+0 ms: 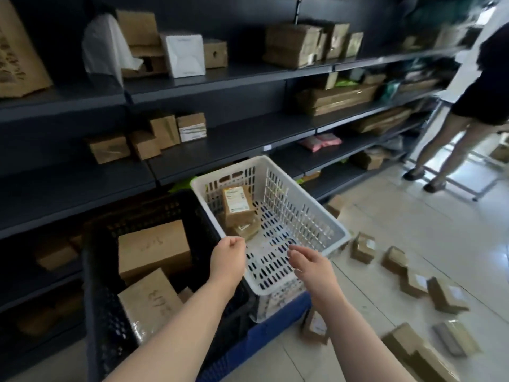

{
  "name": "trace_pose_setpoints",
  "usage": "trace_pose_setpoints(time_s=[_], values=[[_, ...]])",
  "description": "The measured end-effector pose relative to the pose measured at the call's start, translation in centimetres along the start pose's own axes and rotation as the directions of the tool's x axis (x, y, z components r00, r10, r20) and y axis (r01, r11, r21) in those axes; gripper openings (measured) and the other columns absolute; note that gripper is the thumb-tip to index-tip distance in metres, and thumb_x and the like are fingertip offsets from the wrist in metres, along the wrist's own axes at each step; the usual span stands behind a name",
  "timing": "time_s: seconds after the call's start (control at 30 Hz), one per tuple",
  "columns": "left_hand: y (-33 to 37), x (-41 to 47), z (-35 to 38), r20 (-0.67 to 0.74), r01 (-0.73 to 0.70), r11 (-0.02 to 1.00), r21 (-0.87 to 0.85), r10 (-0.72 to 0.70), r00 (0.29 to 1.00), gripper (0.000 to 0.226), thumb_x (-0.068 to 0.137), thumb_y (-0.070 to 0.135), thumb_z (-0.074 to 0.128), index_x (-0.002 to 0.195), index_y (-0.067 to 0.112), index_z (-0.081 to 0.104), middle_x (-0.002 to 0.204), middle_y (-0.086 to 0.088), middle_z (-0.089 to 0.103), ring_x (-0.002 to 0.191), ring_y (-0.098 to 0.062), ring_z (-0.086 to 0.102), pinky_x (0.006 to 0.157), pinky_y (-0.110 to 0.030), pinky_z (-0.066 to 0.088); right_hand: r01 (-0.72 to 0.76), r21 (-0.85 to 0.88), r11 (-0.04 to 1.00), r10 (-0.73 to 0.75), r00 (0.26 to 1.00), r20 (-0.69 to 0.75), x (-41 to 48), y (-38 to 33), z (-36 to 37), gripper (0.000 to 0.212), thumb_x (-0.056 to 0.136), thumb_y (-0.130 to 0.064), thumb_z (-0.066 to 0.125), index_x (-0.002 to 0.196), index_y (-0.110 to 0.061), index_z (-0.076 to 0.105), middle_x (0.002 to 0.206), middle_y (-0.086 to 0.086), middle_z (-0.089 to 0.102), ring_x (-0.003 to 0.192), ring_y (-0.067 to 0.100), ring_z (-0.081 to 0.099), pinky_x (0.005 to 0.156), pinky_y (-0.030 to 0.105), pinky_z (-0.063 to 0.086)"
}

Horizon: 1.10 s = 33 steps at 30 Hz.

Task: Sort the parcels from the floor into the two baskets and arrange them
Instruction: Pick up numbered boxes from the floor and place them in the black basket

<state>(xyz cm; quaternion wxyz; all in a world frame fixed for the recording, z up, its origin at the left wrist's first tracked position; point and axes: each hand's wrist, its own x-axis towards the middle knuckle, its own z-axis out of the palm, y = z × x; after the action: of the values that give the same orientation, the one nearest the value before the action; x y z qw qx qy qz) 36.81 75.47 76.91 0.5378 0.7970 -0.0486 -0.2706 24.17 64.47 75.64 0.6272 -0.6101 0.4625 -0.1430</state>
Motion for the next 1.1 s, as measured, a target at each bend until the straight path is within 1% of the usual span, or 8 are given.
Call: trace_pose_setpoints(time_s=[0.23,0.37,0.43,0.57,0.7,0.87,0.97,1.1], values=[[1.8,-5.3,13.5,0.195,-0.06,0.997,0.053,0.049,0.98,0.019,0.099,0.024,0.043,0.089,0.01,0.052,0.081,-0.008,0.048,0.072,-0.02,0.044,0.059,-0.031,0.032,0.011,0.067,0.998,0.0,0.985,-0.172,-0.7,2.4,-14.7,0.016,0.097,-0.019,0.057,0.109,-0.023,0.067,0.104,-0.003,0.069,0.101,0.014,0.063,0.088,0.033,0.05],[1.4,-8.5,22.5,0.274,-0.044,0.998,0.048,0.029,0.961,0.021,0.098,0.022,0.045,0.085,0.009,0.055,0.079,-0.008,0.052,0.07,-0.019,0.047,0.06,-0.029,0.036,-0.028,0.06,0.998,0.04,0.978,-0.203,-0.3,5.3,-23.8,0.023,0.098,-0.021,0.056,0.119,-0.02,0.067,0.112,-0.001,0.068,0.108,0.017,0.061,0.099,0.04,0.048],[0.9,-9.6,26.6,0.311,-0.014,0.999,0.047,-0.001,0.95,0.02,0.098,0.024,0.045,0.09,0.011,0.059,0.084,-0.008,0.057,0.075,-0.02,0.053,0.064,-0.029,0.04,-0.04,0.062,0.997,0.052,0.976,-0.211,0.1,6.8,-27.9,0.023,0.098,-0.022,0.057,0.118,-0.022,0.068,0.113,-0.001,0.068,0.109,0.017,0.061,0.1,0.041,0.048],[-0.2,-10.5,33.1,0.321,0.059,0.997,0.053,-0.073,0.944,0.02,0.097,0.02,0.046,0.098,0.008,0.062,0.088,-0.008,0.06,0.078,-0.02,0.053,0.062,-0.028,0.04,-0.077,0.064,0.995,0.089,0.97,-0.224,2.0,9.8,-34.0,0.018,0.097,-0.019,0.058,0.11,-0.022,0.07,0.108,0.001,0.07,0.103,0.015,0.063,0.095,0.036,0.048],[-2.1,-9.3,36.8,0.309,0.132,0.984,0.121,-0.164,0.937,0.022,0.099,0.022,0.045,0.101,0.008,0.061,0.097,-0.01,0.062,0.085,-0.022,0.056,0.075,-0.033,0.043,-0.141,0.051,0.989,0.149,0.968,-0.204,5.0,12.3,-36.8,0.021,0.096,-0.019,0.058,0.113,-0.021,0.07,0.108,-0.001,0.069,0.104,0.014,0.062,0.098,0.036,0.048],[-4.4,-4.9,40.4,0.258,0.263,0.955,0.139,-0.292,0.921,0.019,0.098,0.02,0.045,0.088,0.01,0.058,0.095,-0.011,0.06,0.084,-0.023,0.054,0.077,-0.033,0.042,-0.198,0.039,0.979,0.202,0.965,-0.167,10.8,14.7,-37.2,0.022,0.096,-0.019,0.059,0.114,-0.019,0.07,0.107,0.0,0.069,0.104,0.015,0.062,0.094,0.033,0.046],[-5.7,-1.9,42.5,0.253,0.352,0.92,0.173,-0.386,0.887,0.023,0.098,0.022,0.045,0.099,0.004,0.059,0.107,-0.017,0.062,0.091,-0.027,0.055,0.082,-0.037,0.044,-0.247,0.061,0.967,0.253,0.954,-0.157,14.3,16.0,-37.0,0.02,0.096,-0.017,0.059,0.113,-0.018,0.069,0.105,0.0,0.068,0.101,0.014,0.06,0.089,0.03,0.045],[-7.8,2.0,45.1,0.212,0.47,0.867,0.166,-0.496,0.842,0.026,0.096,0.022,0.047,0.109,0.002,0.059,0.096,-0.013,0.061,0.085,-0.025,0.057,0.072,-0.034,0.043,-0.308,0.068,0.949,0.314,0.94,-0.131,18.7,17.9,-37.0,0.017,0.096,-0.017,0.059,0.109,-0.02,0.069,0.101,-0.001,0.066,0.093,0.012,0.058,0.082,0.027,0.042]])
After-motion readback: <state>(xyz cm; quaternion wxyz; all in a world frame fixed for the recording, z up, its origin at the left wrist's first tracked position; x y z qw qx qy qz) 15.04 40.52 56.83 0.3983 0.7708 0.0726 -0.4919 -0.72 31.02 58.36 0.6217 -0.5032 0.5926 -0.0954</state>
